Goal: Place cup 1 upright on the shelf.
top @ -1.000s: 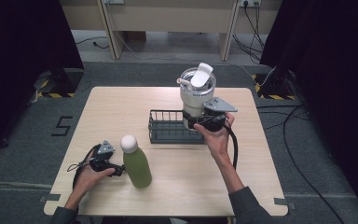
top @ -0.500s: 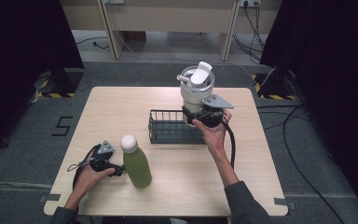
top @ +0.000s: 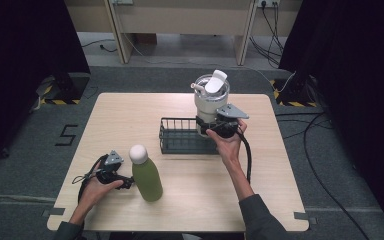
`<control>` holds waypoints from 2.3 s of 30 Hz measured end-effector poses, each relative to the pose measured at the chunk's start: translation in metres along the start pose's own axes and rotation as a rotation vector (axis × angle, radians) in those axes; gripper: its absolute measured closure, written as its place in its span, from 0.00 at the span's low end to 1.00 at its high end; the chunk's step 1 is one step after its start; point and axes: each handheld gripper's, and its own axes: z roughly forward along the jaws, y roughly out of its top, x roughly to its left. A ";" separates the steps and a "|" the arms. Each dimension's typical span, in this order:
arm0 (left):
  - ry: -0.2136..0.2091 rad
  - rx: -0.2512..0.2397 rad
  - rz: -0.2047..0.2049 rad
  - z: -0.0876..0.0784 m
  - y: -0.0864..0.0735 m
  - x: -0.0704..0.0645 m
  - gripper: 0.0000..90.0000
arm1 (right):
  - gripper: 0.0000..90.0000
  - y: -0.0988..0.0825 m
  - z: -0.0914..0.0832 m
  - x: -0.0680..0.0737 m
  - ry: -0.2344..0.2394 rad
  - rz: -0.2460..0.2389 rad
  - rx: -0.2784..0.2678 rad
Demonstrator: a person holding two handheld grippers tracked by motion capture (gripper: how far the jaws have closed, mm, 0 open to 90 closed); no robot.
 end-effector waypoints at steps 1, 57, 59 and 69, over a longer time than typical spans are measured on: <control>0.001 0.000 0.000 0.000 0.000 0.000 0.00 | 0.13 -0.002 0.001 0.000 -0.002 -0.002 -0.001; 0.002 0.000 0.001 0.000 0.000 0.000 0.00 | 0.12 -0.046 0.008 0.003 -0.048 0.021 0.035; 0.002 0.000 0.000 0.000 0.000 0.000 0.00 | 0.12 -0.046 0.007 0.004 -0.058 0.021 0.040; 0.001 -0.001 0.000 0.000 0.000 0.000 0.00 | 0.12 -0.048 -0.005 0.009 -0.090 0.017 0.054</control>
